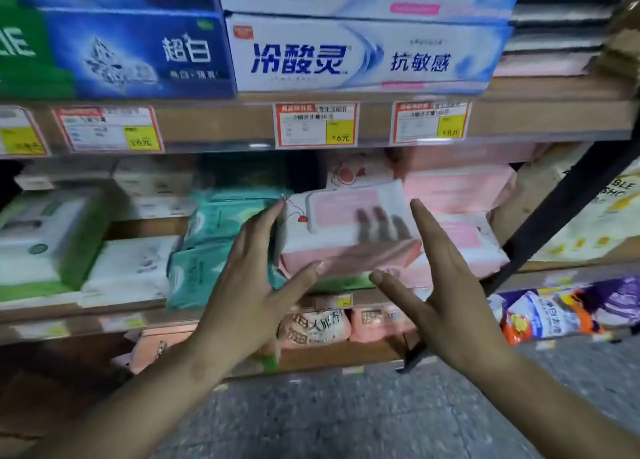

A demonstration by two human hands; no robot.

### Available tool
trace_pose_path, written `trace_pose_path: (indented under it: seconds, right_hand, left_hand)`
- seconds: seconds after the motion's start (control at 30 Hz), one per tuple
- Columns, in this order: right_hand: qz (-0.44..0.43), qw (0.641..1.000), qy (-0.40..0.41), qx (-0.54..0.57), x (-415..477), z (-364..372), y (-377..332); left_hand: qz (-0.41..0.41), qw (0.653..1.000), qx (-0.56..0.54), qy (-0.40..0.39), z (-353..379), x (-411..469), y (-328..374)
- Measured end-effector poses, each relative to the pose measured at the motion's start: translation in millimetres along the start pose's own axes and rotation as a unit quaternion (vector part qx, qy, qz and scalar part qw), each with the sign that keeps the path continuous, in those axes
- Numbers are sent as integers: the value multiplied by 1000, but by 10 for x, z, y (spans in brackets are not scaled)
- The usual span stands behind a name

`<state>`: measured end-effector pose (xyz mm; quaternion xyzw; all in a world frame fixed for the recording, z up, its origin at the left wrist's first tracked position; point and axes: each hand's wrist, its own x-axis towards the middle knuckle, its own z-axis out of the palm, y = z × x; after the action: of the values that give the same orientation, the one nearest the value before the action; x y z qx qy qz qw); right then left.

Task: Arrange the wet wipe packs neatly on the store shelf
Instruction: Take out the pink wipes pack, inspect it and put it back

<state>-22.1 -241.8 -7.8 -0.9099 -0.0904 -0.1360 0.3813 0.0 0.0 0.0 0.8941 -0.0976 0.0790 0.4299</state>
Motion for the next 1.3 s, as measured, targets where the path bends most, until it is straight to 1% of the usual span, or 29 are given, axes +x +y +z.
trace_pose_path:
  seconds: [0.1,0.17,0.33,0.43,0.6,0.8,0.97,1.1,1.3]
  right_hand:
    - [9,1000,13,-4,145,70,156]
    - [25,1000,-1,11,223,98,276]
    - [54,997,-22,46,297,130,408]
    - [73,994,-9,81,335,164,475]
    - [100,991,8,86,350,209,552]
    - [130,985,11,114,387,318,668]
    - [148,981,46,112,425,391,699]
    - [137,980,82,122,433,439,644]
    - [133,981,95,107,442,426,596]
  left_hand:
    - [-16,999,-27,6,75,147,-74]
    - [-38,998,-41,-6,120,214,-126]
    - [-49,998,-23,-13,169,269,-191]
    - [-61,998,-25,-18,183,282,-224]
    - [-82,994,-60,-35,203,301,-289]
    - [-91,993,-81,-8,220,338,-311]
    - [-82,992,-95,-1,265,346,-318]
    - [-73,990,-119,11,304,324,-320]
    - [-74,988,-132,36,302,310,-287]
